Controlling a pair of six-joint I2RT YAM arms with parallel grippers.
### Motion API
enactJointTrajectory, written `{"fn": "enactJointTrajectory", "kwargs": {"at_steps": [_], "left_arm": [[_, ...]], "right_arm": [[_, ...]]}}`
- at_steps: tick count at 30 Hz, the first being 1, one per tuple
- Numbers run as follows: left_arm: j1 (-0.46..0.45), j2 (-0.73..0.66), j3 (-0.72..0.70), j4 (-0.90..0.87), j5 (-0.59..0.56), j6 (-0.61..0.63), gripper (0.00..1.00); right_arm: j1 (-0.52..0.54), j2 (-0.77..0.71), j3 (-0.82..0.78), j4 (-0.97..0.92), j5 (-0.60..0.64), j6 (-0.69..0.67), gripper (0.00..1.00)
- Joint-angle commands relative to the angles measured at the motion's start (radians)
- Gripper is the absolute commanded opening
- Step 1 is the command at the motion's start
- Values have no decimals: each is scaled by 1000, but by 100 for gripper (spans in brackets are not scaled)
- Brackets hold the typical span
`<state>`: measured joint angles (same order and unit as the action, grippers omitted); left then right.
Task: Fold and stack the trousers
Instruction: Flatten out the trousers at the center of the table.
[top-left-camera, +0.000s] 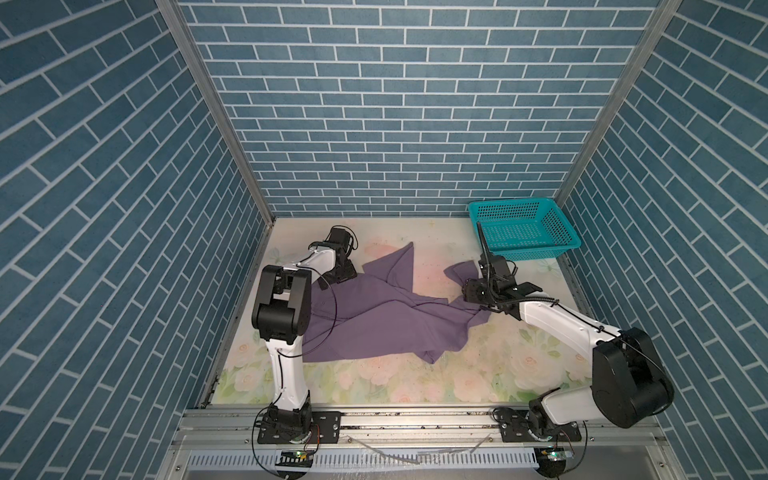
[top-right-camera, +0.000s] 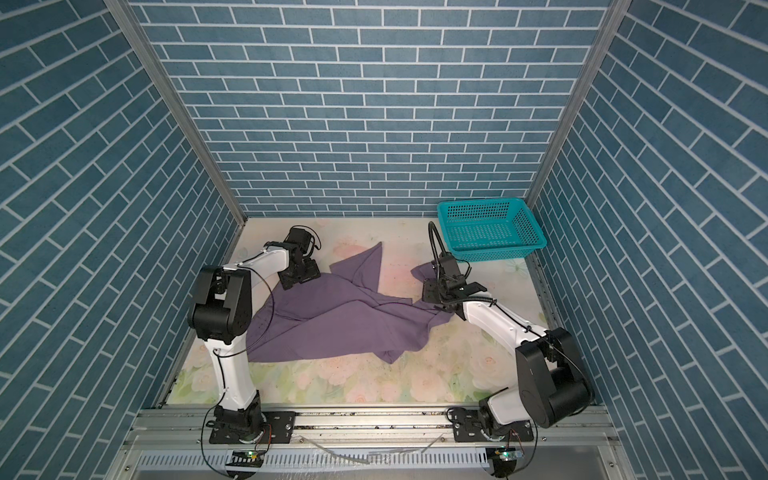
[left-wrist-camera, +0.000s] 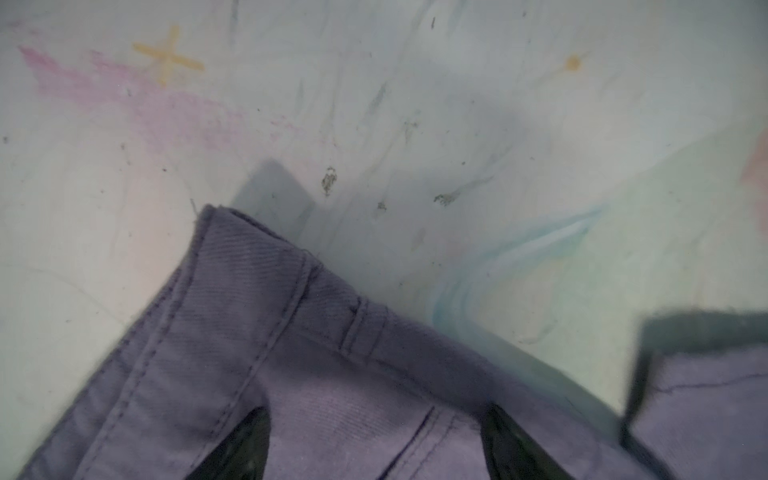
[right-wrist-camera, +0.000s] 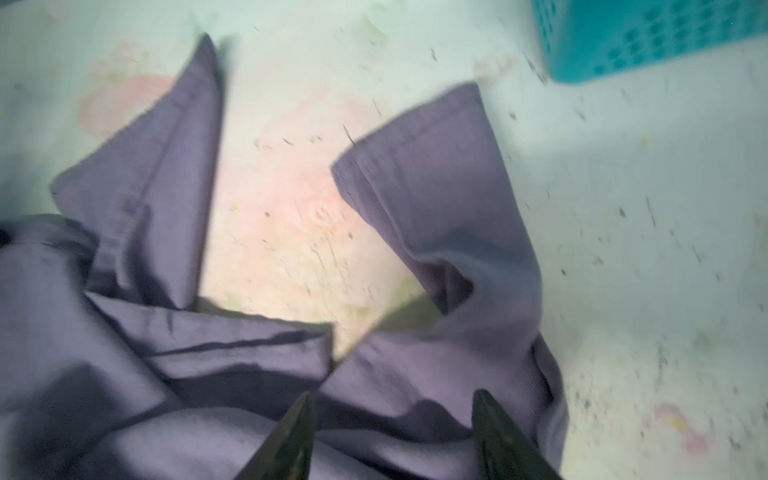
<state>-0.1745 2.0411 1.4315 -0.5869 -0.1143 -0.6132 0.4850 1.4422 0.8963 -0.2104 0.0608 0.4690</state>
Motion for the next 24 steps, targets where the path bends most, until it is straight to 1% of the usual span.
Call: {"fn": "enactJointTrajectory", "kwargs": {"at_steps": [1, 5, 8, 9, 10, 13, 15, 16, 17, 18, 21, 22, 24], "left_arm": [[0, 31, 33, -47, -10, 12, 82], [0, 66, 64, -56, -1, 14, 80], [1, 82, 67, -50, 11, 21, 75], [1, 85, 66, -47, 15, 23, 74], [1, 89, 65, -47, 20, 23, 74], [1, 100, 63, -42, 26, 28, 73], [3, 99, 59, -37, 36, 28, 69], [3, 99, 58, -36, 38, 28, 64], [3, 99, 56, -35, 45, 28, 52], [3, 98, 54, -35, 49, 25, 35], [3, 84, 40, -42, 65, 17, 5], [3, 72, 33, -40, 70, 14, 0], [3, 30, 12, -40, 82, 13, 0]], "right_arm": [[23, 86, 108, 129, 3, -126, 64], [26, 253, 256, 112, -96, -147, 70], [28, 372, 369, 97, -142, -147, 74], [27, 409, 406, 93, -142, -146, 75], [27, 440, 435, 90, -180, -145, 75], [27, 538, 533, 68, -221, -143, 75], [29, 597, 600, 44, -241, -147, 75], [30, 620, 622, 39, -249, -147, 75], [30, 649, 649, 34, -255, -147, 75], [32, 673, 675, 27, -260, -148, 76], [38, 759, 757, -1, -266, -153, 77], [38, 792, 786, -17, -265, -153, 77], [41, 850, 843, -45, -265, -150, 77]]}}
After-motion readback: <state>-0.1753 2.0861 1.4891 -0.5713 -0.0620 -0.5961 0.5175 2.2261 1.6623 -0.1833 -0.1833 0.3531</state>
